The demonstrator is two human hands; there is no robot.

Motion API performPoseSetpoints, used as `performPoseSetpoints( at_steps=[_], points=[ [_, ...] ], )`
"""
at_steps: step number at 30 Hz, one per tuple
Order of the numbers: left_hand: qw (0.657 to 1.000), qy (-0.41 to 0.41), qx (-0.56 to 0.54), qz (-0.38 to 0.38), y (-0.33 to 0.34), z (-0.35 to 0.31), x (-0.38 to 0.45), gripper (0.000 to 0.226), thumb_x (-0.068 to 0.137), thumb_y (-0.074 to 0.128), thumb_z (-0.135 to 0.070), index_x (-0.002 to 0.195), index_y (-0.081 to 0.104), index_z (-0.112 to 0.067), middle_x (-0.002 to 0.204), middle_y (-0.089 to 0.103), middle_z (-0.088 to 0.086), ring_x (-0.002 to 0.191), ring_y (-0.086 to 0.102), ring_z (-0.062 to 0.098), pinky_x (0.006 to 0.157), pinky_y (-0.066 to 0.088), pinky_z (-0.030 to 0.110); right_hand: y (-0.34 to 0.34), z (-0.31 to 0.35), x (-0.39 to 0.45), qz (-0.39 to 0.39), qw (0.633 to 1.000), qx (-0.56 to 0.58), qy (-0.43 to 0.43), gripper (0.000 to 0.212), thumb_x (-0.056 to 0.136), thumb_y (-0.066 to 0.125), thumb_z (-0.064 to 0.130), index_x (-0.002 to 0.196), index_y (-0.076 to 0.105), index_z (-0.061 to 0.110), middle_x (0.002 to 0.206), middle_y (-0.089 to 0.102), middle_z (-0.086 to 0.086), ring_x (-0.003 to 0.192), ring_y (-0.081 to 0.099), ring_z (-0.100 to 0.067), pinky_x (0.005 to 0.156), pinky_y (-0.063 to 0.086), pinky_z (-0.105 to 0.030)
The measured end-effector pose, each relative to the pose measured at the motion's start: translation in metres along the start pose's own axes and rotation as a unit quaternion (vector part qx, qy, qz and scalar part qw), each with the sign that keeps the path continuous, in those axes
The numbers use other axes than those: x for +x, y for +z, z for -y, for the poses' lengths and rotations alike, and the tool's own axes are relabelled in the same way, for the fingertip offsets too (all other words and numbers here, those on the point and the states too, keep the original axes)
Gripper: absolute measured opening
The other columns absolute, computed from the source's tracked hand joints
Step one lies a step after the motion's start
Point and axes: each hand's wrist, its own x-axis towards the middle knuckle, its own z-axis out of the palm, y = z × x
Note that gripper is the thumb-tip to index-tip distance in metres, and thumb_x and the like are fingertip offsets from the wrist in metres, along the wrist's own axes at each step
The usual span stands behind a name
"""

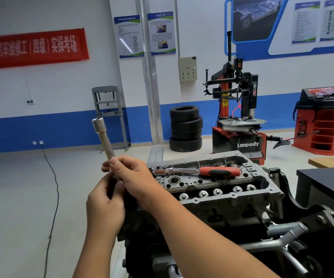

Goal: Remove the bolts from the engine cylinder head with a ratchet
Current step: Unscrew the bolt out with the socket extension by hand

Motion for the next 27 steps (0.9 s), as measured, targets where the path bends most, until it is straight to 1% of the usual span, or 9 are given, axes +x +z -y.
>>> performPoseSetpoints(
  at_steps=[4, 7, 9, 12, 15, 17, 20, 23, 27],
  points=[
    [0.998, 0.008, 0.031, -0.056, 0.001, 0.001, 0.003, 0.021, 0.094, 0.075, -0.014, 0.110, 0.074, -0.028, 0.093, 0.074, -0.013, 0.091, 0.073, 0.016, 0.082, 0.059, 0.038, -0.001, -0.004, 0.002, 0.010, 1.000, 0.023, 0.002, 0.016, 0.102, 0.065, 0.032, 0.110, 0.071, 0.018, 0.112, 0.077, -0.009, 0.103, 0.071, -0.017, 0.099, 0.058, -0.040],
    [0.996, 0.009, 0.049, -0.080, 0.001, 0.004, 0.004, 0.021, 0.087, 0.082, -0.016, 0.106, 0.077, -0.025, 0.088, 0.075, -0.011, 0.086, 0.073, 0.014, 0.083, 0.059, 0.041, -0.003, -0.007, 0.004, 0.019, 1.000, 0.020, -0.006, 0.006, 0.098, 0.071, 0.026, 0.103, 0.068, 0.022, 0.109, 0.078, -0.009, 0.101, 0.074, -0.020, 0.102, 0.057, -0.049],
    [0.996, 0.014, 0.054, -0.067, 0.001, 0.007, 0.005, 0.022, 0.089, 0.079, -0.016, 0.107, 0.078, -0.027, 0.089, 0.076, -0.011, 0.088, 0.074, 0.017, 0.083, 0.060, 0.043, -0.005, -0.008, 0.005, 0.018, 1.000, 0.008, -0.006, 0.002, 0.098, 0.071, 0.027, 0.098, 0.069, 0.026, 0.105, 0.079, -0.004, 0.098, 0.074, -0.014, 0.099, 0.058, -0.042],
    [1.000, -0.007, 0.013, 0.009, 0.002, 0.006, 0.005, 0.027, 0.098, 0.069, -0.016, 0.112, 0.075, -0.038, 0.097, 0.079, -0.008, 0.093, 0.076, 0.020, 0.082, 0.063, 0.047, -0.006, -0.008, 0.005, 0.004, 1.000, -0.005, -0.006, 0.010, 0.101, 0.067, 0.032, 0.104, 0.072, 0.024, 0.102, 0.078, 0.003, 0.092, 0.071, -0.002, 0.088, 0.054, -0.027],
    [1.000, -0.012, 0.016, 0.008, 0.001, 0.004, 0.005, 0.039, 0.097, 0.071, -0.013, 0.096, 0.072, -0.052, 0.093, 0.078, -0.012, 0.091, 0.075, 0.016, 0.079, 0.062, 0.041, -0.006, -0.008, 0.005, 0.009, 1.000, 0.000, -0.004, 0.021, 0.104, 0.061, 0.035, 0.113, 0.072, 0.020, 0.105, 0.077, 0.000, 0.095, 0.070, -0.007, 0.089, 0.056, -0.030],
    [0.999, -0.007, 0.033, -0.027, 0.002, 0.003, 0.005, 0.037, 0.091, 0.077, -0.011, 0.092, 0.071, -0.047, 0.090, 0.077, -0.013, 0.089, 0.074, 0.015, 0.080, 0.062, 0.043, -0.006, -0.008, 0.005, 0.015, 1.000, 0.010, -0.002, 0.021, 0.104, 0.060, 0.034, 0.115, 0.071, 0.020, 0.106, 0.077, -0.002, 0.095, 0.071, -0.010, 0.090, 0.058, -0.032],
    [0.997, -0.008, 0.056, -0.060, 0.005, 0.002, 0.002, 0.029, 0.086, 0.081, -0.011, 0.099, 0.075, -0.036, 0.090, 0.077, -0.010, 0.088, 0.074, 0.018, 0.082, 0.062, 0.042, -0.008, -0.011, 0.006, 0.020, 1.000, 0.017, -0.002, 0.012, 0.102, 0.066, 0.028, 0.109, 0.067, 0.019, 0.107, 0.079, -0.007, 0.095, 0.074, -0.013, 0.089, 0.060, -0.034],
    [0.997, -0.004, 0.060, -0.042, 0.004, 0.002, 0.002, 0.022, 0.090, 0.078, -0.014, 0.101, 0.078, -0.033, 0.090, 0.079, -0.007, 0.086, 0.074, 0.021, 0.080, 0.062, 0.044, -0.008, -0.010, 0.005, 0.022, 1.000, -0.009, -0.004, 0.009, 0.102, 0.065, 0.031, 0.103, 0.066, 0.022, 0.106, 0.079, -0.004, 0.093, 0.074, -0.008, 0.082, 0.056, -0.026],
    [0.999, -0.015, 0.045, 0.010, 0.002, 0.000, -0.001, 0.020, 0.102, 0.064, -0.017, 0.109, 0.075, -0.032, 0.097, 0.077, -0.007, 0.092, 0.073, 0.020, 0.084, 0.061, 0.046, -0.006, -0.004, 0.003, 0.014, 1.000, 0.007, 0.007, 0.018, 0.099, 0.064, 0.039, 0.104, 0.068, 0.022, 0.106, 0.079, -0.007, 0.096, 0.069, -0.018, 0.099, 0.053, -0.050]
  ],
)
